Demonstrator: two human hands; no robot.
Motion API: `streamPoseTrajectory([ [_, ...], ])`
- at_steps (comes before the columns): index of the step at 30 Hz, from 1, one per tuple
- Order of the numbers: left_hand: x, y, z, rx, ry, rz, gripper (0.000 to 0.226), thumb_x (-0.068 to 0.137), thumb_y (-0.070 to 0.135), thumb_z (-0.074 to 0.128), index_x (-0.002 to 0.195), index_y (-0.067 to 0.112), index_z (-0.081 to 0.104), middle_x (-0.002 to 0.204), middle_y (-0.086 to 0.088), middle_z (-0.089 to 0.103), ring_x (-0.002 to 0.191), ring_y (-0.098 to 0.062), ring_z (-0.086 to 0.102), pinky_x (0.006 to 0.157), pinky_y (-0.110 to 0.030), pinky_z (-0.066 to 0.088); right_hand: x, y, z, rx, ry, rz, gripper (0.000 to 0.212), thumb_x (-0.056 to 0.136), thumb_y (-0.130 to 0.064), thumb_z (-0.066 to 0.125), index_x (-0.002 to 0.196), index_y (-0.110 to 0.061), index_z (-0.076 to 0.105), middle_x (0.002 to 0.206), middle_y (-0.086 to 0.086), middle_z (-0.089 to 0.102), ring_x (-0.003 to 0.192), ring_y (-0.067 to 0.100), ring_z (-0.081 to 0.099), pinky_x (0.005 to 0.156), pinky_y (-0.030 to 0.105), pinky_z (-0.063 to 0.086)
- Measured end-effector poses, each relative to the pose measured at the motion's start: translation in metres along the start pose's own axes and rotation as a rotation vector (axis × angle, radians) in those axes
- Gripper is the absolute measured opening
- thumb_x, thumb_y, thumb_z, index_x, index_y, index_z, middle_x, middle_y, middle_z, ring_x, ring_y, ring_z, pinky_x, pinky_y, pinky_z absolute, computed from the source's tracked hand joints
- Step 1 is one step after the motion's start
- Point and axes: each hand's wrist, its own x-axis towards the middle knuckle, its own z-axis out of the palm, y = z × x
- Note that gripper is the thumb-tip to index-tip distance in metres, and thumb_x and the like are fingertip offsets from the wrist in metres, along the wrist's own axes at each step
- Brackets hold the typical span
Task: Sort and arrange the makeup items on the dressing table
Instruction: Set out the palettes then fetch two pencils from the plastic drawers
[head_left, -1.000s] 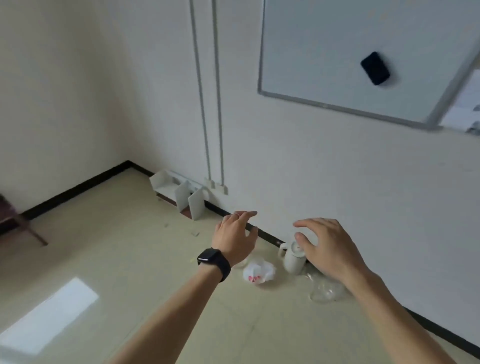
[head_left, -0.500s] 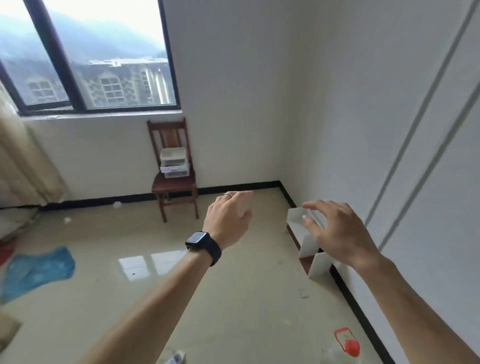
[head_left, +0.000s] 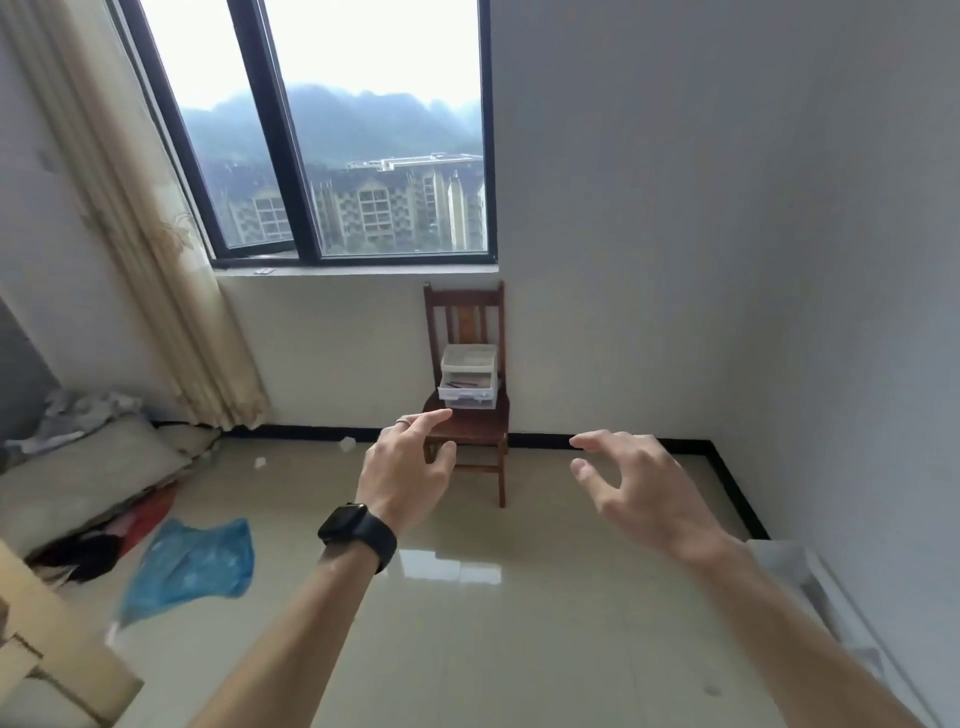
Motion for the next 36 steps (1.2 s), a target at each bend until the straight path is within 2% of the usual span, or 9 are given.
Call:
streamPoseTrajectory([
  [5, 0.108, -0.043, 0.01, 0.039, -0.007, -0.007, 0.042, 0.094, 0.03, 0.061, 0.136, 0.032, 0.058, 0.131, 0.009, 0.06, 0.127, -0.013, 0.048, 0.107, -0.027, 0.035, 0.111, 0.003, 0.037, 0.012, -0.014, -0.002, 0.032, 0.097, -0.041, 0.058, 0.128, -0.038, 0.061, 0.125, -0.015, 0.064, 0.127, 0.011, 0.047, 0.106, 0.033, 0.04],
  [17, 0.368, -0.125, 0.101, 0.104, -0.014, -0.015, 0.041, 0.093, 0.033, 0.061, 0.135, 0.036, 0.057, 0.133, 0.009, 0.059, 0.127, -0.014, 0.049, 0.107, -0.029, 0.038, 0.382, 0.071, 0.117, 0.065, -0.011, -0.068, 0.03, 0.098, -0.042, 0.056, 0.127, -0.039, 0.062, 0.126, -0.017, 0.064, 0.126, 0.008, 0.046, 0.105, 0.034, 0.042],
  [27, 0.535, -0.197, 0.184, 0.112, -0.057, -0.174, 0.041, 0.093, 0.033, 0.061, 0.134, 0.035, 0.058, 0.133, 0.009, 0.059, 0.128, -0.013, 0.049, 0.109, -0.035, 0.039, 0.584, 0.133, 0.18, 0.113, -0.102, -0.077, 0.027, 0.097, -0.043, 0.056, 0.123, -0.041, 0.064, 0.122, -0.024, 0.063, 0.122, 0.003, 0.047, 0.102, 0.028, 0.04],
  [31, 0.581, -0.243, 0.227, 0.121, -0.123, -0.23, 0.041, 0.092, 0.033, 0.061, 0.134, 0.034, 0.058, 0.131, 0.01, 0.059, 0.125, -0.012, 0.051, 0.107, -0.033, 0.04, 0.645, 0.156, 0.228, 0.094, -0.177, -0.047, 0.027, 0.098, -0.042, 0.057, 0.124, -0.039, 0.064, 0.124, -0.024, 0.063, 0.124, 0.003, 0.047, 0.103, 0.027, 0.04],
  [36, 0.651, -0.321, 0.294, 0.142, -0.295, -0.287, 0.043, 0.093, 0.033, 0.058, 0.136, 0.034, 0.056, 0.135, 0.009, 0.058, 0.126, -0.014, 0.051, 0.107, -0.031, 0.04, 0.718, 0.189, 0.31, 0.062, -0.304, 0.037, 0.028, 0.098, -0.043, 0.055, 0.125, -0.04, 0.062, 0.123, -0.025, 0.062, 0.123, 0.003, 0.047, 0.104, 0.028, 0.041],
])
